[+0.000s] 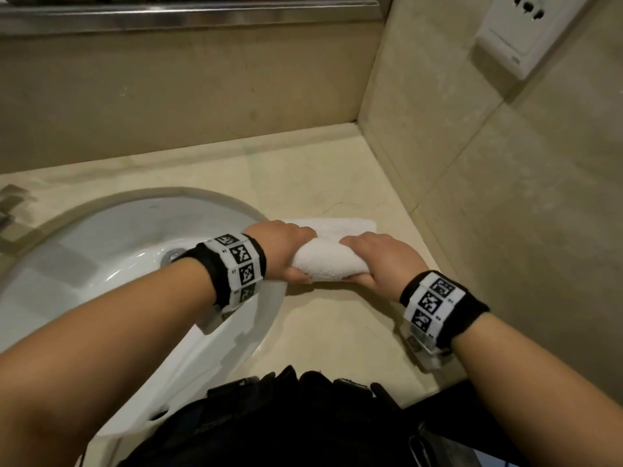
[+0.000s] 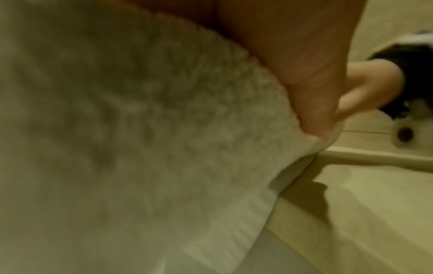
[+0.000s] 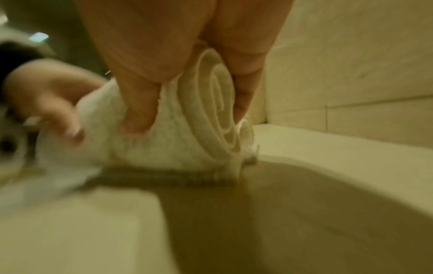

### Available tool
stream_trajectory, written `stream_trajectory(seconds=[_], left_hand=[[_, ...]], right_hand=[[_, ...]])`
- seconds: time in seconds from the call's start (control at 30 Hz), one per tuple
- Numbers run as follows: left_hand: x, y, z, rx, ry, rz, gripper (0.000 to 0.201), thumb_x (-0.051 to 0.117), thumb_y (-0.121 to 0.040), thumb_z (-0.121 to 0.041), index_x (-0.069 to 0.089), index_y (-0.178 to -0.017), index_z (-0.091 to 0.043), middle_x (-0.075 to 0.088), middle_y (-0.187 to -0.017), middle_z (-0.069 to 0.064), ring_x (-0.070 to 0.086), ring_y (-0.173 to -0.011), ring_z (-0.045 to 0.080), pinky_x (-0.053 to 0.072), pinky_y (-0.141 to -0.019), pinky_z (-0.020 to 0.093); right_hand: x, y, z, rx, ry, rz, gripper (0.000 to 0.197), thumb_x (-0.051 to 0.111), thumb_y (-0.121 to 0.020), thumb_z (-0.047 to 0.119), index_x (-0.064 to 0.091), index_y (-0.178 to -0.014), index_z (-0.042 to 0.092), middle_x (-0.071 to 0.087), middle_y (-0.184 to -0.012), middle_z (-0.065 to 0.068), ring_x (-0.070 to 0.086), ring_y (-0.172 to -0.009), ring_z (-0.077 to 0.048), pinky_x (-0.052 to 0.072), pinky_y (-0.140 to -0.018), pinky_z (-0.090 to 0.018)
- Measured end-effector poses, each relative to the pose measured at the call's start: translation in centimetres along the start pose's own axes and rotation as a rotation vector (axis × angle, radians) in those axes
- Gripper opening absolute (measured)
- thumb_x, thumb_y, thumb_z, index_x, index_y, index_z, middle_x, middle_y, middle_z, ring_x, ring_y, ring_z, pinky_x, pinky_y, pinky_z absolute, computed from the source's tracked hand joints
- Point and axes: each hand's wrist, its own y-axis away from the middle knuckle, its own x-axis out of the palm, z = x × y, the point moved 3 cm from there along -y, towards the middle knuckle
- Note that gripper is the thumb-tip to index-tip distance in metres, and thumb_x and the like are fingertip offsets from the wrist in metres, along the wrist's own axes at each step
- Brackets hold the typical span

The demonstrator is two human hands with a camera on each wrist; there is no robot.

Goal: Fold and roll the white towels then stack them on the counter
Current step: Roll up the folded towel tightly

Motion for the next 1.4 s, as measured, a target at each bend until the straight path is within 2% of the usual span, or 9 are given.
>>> stream_trajectory(seconds=[0.23,0.47,0.57,0.7,0.77,1.0,1.13,1.3,1.4], left_hand=[[0.7,1.4,-0.3,0.031,-0.337,-0.113,0.086,0.063,-0.069,-0.051,0.022,-0.140,-0.024,0.054,-0.117,0.005,0.053,-0.100,0.027,0.044,-0.085,0.037],[-0.4,-0.3,0.5,-0.150,0.179,0.140,0.059,0.065,-0.059,-0.055,0.041,-0.112,-0.047,0.064,-0.097,-0.013,0.060,-0.089,0.017,0.049,-0.077,0.031],[-0.6,-0.6,0.9,-0.160,0.252,0.252,0.070,0.069,-0.061,-0.055,0.040,-0.123,-0.041,0.061,-0.109,-0.011,0.056,-0.094,0.015,0.044,-0.080,0.029],[-1.4,0.1,0.6,-0.025,-0.137,-0.047,0.092,0.056,-0.060,-0.072,0.026,-0.137,-0.031,0.052,-0.125,0.002,0.053,-0.106,0.024,0.044,-0.087,0.036],[-0.7,0.2,0.3,0.019,-0.296,-0.015,0.099,0.062,-0.062,-0.064,0.014,-0.141,-0.028,0.049,-0.126,0.004,0.051,-0.106,0.026,0.045,-0.087,0.037],[-0.6,-1.7,0.4,-0.090,0.131,0.167,0.070,0.068,-0.056,-0.047,0.038,-0.119,-0.038,0.062,-0.089,-0.010,0.060,-0.078,0.018,0.050,-0.066,0.030],[0.0,-1.9,1.0,-0.109,0.331,0.330,0.074,0.074,-0.064,-0.047,0.037,-0.127,-0.033,0.055,-0.110,-0.009,0.055,-0.099,0.017,0.041,-0.079,0.029],[-0.4,-0.3,0.4,0.004,-0.084,-0.096,0.107,0.060,-0.053,-0.076,0.018,-0.139,-0.029,0.049,-0.127,0.004,0.051,-0.110,0.026,0.043,-0.092,0.039],[0.4,-0.1,-0.2,-0.033,-0.203,-0.048,0.109,0.064,-0.059,-0.067,0.001,-0.141,-0.032,0.042,-0.133,0.008,0.046,-0.113,0.027,0.040,-0.094,0.039]], right_hand=[[-0.8,0.1,-2.9,0.161,-0.429,0.497,0.044,0.053,-0.079,0.059,0.050,-0.112,0.030,0.059,-0.106,0.009,0.056,-0.099,-0.013,0.037,-0.074,-0.020],[-1.0,1.4,-1.9,0.016,0.109,-0.073,0.086,0.050,-0.065,0.074,0.030,-0.136,0.029,0.045,-0.133,-0.004,0.045,-0.117,-0.024,0.036,-0.097,-0.040],[0.0,0.7,-1.1,-0.017,0.065,-0.054,0.078,0.062,-0.068,0.061,0.034,-0.134,0.030,0.048,-0.129,-0.002,0.048,-0.114,-0.025,0.037,-0.093,-0.037],[-1.2,-2.3,-3.5,0.073,-0.212,0.282,0.056,0.066,-0.074,0.051,0.048,-0.121,0.025,0.058,-0.113,0.001,0.054,-0.108,-0.024,0.036,-0.081,-0.027],[-1.8,-2.5,-4.9,0.132,-0.280,0.400,0.052,0.066,-0.075,0.050,0.050,-0.117,0.024,0.058,-0.105,0.002,0.055,-0.107,-0.023,0.036,-0.081,-0.027],[-0.7,-0.2,-3.4,0.004,0.146,0.074,0.097,0.051,-0.059,0.077,0.023,-0.138,0.029,0.042,-0.136,-0.001,0.042,-0.120,-0.023,0.030,-0.103,-0.039],[-0.1,-0.5,-3.0,-0.001,0.131,0.051,0.080,0.065,-0.068,0.057,0.033,-0.136,0.029,0.048,-0.128,-0.003,0.046,-0.115,-0.024,0.031,-0.096,-0.034],[-2.2,-3.4,-4.0,0.013,-0.102,0.318,0.054,0.069,-0.072,0.049,0.054,-0.120,0.028,0.062,-0.118,0.000,0.058,-0.106,-0.024,0.046,-0.086,-0.033],[-2.6,-4.4,-4.0,0.055,-0.190,0.418,0.057,0.069,-0.073,0.048,0.051,-0.122,0.025,0.061,-0.120,0.000,0.057,-0.108,-0.023,0.044,-0.094,-0.037]])
